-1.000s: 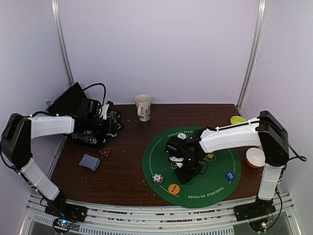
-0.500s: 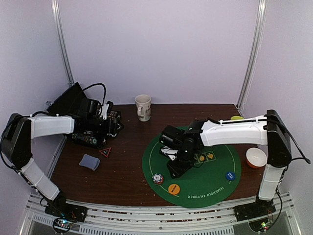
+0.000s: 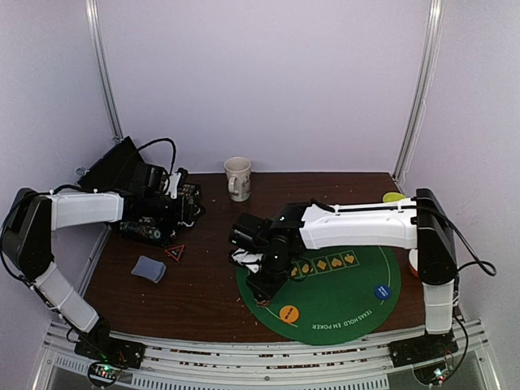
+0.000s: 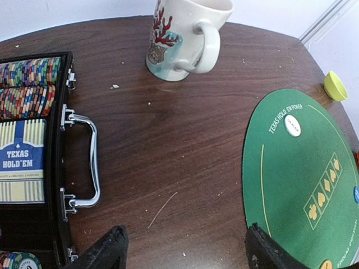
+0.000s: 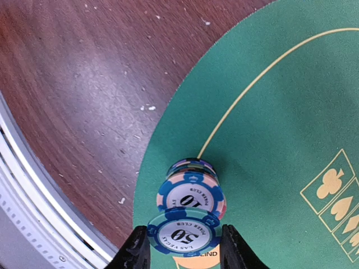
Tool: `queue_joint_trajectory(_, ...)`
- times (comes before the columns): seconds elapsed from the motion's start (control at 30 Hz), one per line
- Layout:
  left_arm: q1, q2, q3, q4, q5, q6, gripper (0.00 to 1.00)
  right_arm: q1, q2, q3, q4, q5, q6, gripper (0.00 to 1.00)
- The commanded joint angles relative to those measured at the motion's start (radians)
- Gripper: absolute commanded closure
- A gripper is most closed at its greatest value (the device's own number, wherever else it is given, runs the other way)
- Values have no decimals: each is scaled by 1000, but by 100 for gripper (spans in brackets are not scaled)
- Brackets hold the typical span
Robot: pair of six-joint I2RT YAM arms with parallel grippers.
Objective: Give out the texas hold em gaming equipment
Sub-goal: Place the poker chip on the poker chips pile, then pick up the pile of poker chips from the chip case.
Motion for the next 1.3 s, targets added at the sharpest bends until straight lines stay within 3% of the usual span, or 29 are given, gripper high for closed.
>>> queue_joint_trajectory(0.0, -2, -24, 2, 19, 3, 18, 25, 4, 24, 36, -60, 63, -31, 66)
queue_joint_trajectory(0.27, -2, -28, -3, 20, -6, 19, 25, 5, 69, 72, -52, 62, -35, 64)
queue_joint_trajectory(0.43, -2, -28, -3, 24, -8, 21, 25, 6, 74, 65, -53, 62, -37, 57)
queue_joint_trajectory(0.63, -2, -30, -4, 22, -8, 24, 25, 8, 72, 62, -34, 36, -40, 40)
queue_joint_trajectory(0.83, -2, -41, -5, 16, -20, 29, 25, 8, 55, 87, -43, 96, -40, 34)
queue_joint_trajectory(1.0, -2, -52, 32, -34, -42, 58, 24, 8, -103, 58, 59, 182, -64, 27)
queue_joint_trajectory(1.13, 21, -51, 162, -189, -85, 125, 19, -5, -308, -126, 256, 277, -118, 24)
queue_joint_trajectory(1.27, 70, -35, 293, -410, -152, 199, 19, -78, -446, -264, 355, 264, -148, 22)
